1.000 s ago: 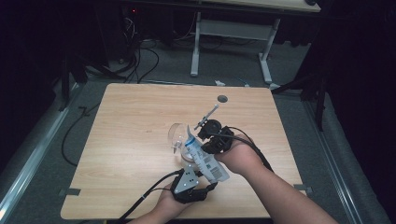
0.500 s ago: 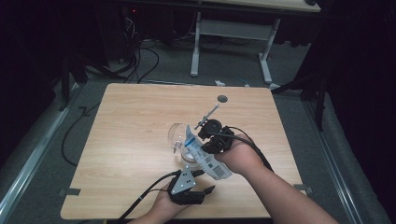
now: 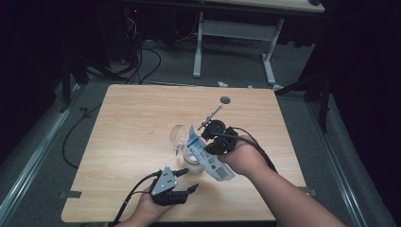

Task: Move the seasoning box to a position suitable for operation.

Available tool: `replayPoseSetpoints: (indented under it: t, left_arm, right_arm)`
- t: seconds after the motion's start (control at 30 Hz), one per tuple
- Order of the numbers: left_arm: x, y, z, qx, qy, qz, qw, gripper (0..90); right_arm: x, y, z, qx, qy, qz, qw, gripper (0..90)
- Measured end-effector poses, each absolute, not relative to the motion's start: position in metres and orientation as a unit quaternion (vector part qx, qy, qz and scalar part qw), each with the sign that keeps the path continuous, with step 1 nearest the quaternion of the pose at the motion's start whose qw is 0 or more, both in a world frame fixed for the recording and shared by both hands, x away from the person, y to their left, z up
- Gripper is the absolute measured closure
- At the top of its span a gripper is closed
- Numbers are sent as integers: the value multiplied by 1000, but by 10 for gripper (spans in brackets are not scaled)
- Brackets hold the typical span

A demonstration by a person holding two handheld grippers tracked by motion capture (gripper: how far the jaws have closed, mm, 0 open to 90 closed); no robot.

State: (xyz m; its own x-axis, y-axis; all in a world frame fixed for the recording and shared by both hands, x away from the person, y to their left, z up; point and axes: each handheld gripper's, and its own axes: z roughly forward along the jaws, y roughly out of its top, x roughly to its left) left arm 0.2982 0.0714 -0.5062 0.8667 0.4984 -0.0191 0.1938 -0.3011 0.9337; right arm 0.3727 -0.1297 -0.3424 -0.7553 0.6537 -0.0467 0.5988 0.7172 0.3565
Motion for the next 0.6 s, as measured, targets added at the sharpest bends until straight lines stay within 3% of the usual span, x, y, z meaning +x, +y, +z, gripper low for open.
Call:
replayPoseSetpoints:
  t: [0.6]
  left_arm:
    - [335, 138, -510, 768, 306, 196, 528, 399]
  right_arm:
    - [370, -139, -342, 342, 921, 161, 92, 900]
